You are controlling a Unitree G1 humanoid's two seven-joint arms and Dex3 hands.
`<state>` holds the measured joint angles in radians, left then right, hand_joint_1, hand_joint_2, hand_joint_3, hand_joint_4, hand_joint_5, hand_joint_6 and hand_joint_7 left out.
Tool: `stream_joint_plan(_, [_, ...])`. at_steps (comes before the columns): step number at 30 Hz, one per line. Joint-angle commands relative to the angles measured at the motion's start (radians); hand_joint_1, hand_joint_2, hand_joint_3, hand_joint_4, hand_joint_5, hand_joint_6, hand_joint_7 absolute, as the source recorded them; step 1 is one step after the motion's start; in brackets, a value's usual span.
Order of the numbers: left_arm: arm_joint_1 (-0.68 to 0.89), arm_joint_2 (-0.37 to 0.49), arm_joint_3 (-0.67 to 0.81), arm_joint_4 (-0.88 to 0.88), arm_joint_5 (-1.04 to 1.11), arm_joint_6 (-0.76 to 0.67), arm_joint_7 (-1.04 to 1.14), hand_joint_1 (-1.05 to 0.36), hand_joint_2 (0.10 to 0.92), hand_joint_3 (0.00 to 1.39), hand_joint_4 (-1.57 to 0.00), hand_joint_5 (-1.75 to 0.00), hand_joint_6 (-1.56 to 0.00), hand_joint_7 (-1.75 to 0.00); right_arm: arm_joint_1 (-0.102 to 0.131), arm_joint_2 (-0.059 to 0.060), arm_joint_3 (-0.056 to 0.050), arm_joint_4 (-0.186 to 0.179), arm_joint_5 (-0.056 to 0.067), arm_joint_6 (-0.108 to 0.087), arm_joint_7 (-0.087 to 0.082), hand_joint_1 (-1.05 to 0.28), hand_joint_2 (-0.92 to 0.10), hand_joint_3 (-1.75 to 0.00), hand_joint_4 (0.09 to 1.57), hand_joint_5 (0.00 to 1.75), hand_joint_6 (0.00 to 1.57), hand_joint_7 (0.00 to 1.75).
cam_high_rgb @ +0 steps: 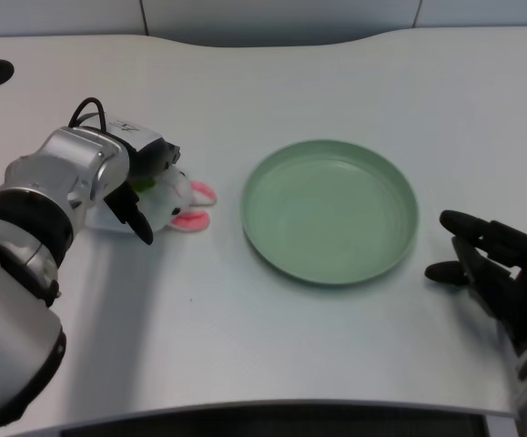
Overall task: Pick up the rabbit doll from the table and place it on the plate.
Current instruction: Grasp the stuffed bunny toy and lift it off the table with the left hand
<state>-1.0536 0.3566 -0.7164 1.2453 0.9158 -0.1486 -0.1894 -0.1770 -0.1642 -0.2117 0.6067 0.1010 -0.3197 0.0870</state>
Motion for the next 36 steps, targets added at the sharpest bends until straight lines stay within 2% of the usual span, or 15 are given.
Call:
stream_joint_plan(1, [-0.013, -0.001, -0.019, 0.017, 0.011, -0.008, 0.025, -0.91, 0.856, 0.0, -0.14, -0.08, -0.18, -0.02, 0.014, 0.002, -0.004, -0.016, 0.011, 0.007, 0.002, -0.43, -0.92, -0.15, 0.89, 0.86, 1.05, 0.01])
stream_joint_plan(3, [-0.008, -0.002, -0.037, 0.021, 0.025, -0.008, 0.047, -0.9, 0.848, 0.0, -0.16, -0.09, -0.2, -0.02, 0.02, 0.001, 0.001, -0.026, 0.005, 0.008, -0.003, -0.43, -0.92, -0.16, 0.89, 0.86, 1.05, 0.01])
stream_joint_plan(5, [-0.006, -0.004, -0.062, 0.026, 0.045, -0.003, 0.062, -0.88, 0.853, 0.0, -0.16, -0.1, -0.2, -0.02, 0.024, 0.0, 0.001, -0.03, 0.007, 0.008, -0.001, -0.43, -0.92, -0.16, 0.89, 0.86, 1.05, 0.01])
stream_joint_plan(11, [-0.002, 0.0, -0.081, 0.038, 0.06, 0.002, 0.104, -0.83, 0.851, 0.0, -0.17, -0.1, -0.19, -0.01, 0.027, 0.002, -0.003, -0.037, 0.022, 0.022, 0.004, -0.42, -0.92, -0.16, 0.88, 0.86, 1.05, 0.01])
stream_joint_plan(14, [-0.003, -0.001, -0.081, 0.042, 0.058, 0.001, 0.109, -0.82, 0.85, 0.0, -0.17, -0.09, -0.19, -0.01, 0.028, 0.002, -0.003, -0.041, 0.025, 0.027, 0.003, -0.42, -0.92, -0.16, 0.88, 0.86, 1.05, 0.01])
stream_joint_plan(17, [-0.002, 0.001, -0.091, 0.049, 0.07, 0.008, 0.134, -0.78, 0.852, 0.0, -0.2, -0.1, -0.2, -0.01, 0.027, 0.0, 0.0, -0.038, 0.02, 0.017, 0.003, -0.43, -0.92, -0.16, 0.88, 0.86, 1.05, 0.01])
stream_joint_plan(20, [0.003, 0.003, -0.09, 0.053, 0.067, 0.006, 0.162, -0.74, 0.85, 0.0, -0.22, -0.11, -0.21, -0.01, 0.027, -0.001, 0.0, -0.037, 0.019, 0.015, 0.004, -0.43, -0.92, -0.16, 0.88, 0.86, 1.05, 0.01])
stream_joint_plan(22, [0.01, 0.005, -0.087, 0.054, 0.065, 0.001, 0.197, -0.67, 0.806, 0.0, -0.34, -0.16, -0.31, -0.05, 0.027, -0.001, 0.0, -0.038, 0.019, 0.019, 0.002, -0.43, -0.92, -0.16, 0.89, 0.86, 1.05, 0.01])
stream_joint_plan(26, [0.02, 0.01, -0.075, 0.058, 0.049, -0.026, 0.244, -0.54, 0.784, 0.0, -0.48, -0.24, -0.49, -0.08, 0.029, -0.001, 0.001, -0.044, 0.016, 0.024, -0.003, -0.42, -0.92, -0.16, 0.89, 0.86, 1.04, 0.01])
stream_joint_plan(29, [0.019, 0.01, -0.069, 0.063, 0.042, -0.036, 0.244, -0.5, 0.777, 0.0, -0.49, -0.36, -0.59, -0.06, 0.031, -0.002, 0.001, -0.047, 0.015, 0.022, -0.001, -0.42, -0.92, -0.16, 0.89, 0.85, 1.04, 0.01])
stream_joint_plan(30, [0.017, 0.007, -0.066, 0.066, 0.038, -0.033, 0.232, -0.48, 0.796, 0.0, -0.44, -0.62, -0.66, -0.13, 0.032, -0.002, 0.002, -0.049, 0.014, 0.022, -0.002, -0.42, -0.92, -0.16, 0.88, 0.85, 1.04, 0.01])
stream_joint_plan(31, [0.016, 0.006, -0.063, 0.067, 0.035, -0.031, 0.224, -0.46, 0.816, 0.0, -0.35, -0.9, -0.66, -0.29, 0.033, -0.002, 0.002, -0.051, 0.013, 0.022, -0.002, -0.42, -0.92, -0.16, 0.88, 0.85, 1.04, 0.01])
stream_joint_plan(32, [0.016, 0.005, -0.062, 0.068, 0.033, -0.029, 0.219, -0.45, 0.823, 0.0, -0.31, -1.0, -0.62, -0.41, 0.033, -0.002, 0.002, -0.052, 0.013, 0.021, -0.002, -0.42, -0.92, -0.17, 0.88, 0.85, 1.04, 0.01])
stream_joint_plan(33, [0.016, 0.005, -0.062, 0.068, 0.032, -0.029, 0.217, -0.45, 0.827, 0.0, -0.29, -1.07, -0.58, -0.5, 0.033, -0.002, 0.002, -0.052, 0.013, 0.021, -0.002, -0.42, -0.92, -0.17, 0.88, 0.85, 1.04, 0.01])
stream_joint_plan(36, [0.016, 0.005, -0.063, 0.067, 0.03, -0.029, 0.216, -0.45, 0.829, 0.0, -0.28, -1.11, -0.54, -0.59, 0.033, -0.002, 0.002, -0.052, 0.013, 0.022, -0.002, -0.42, -0.92, -0.17, 0.88, 0.85, 1.04, 0.01])
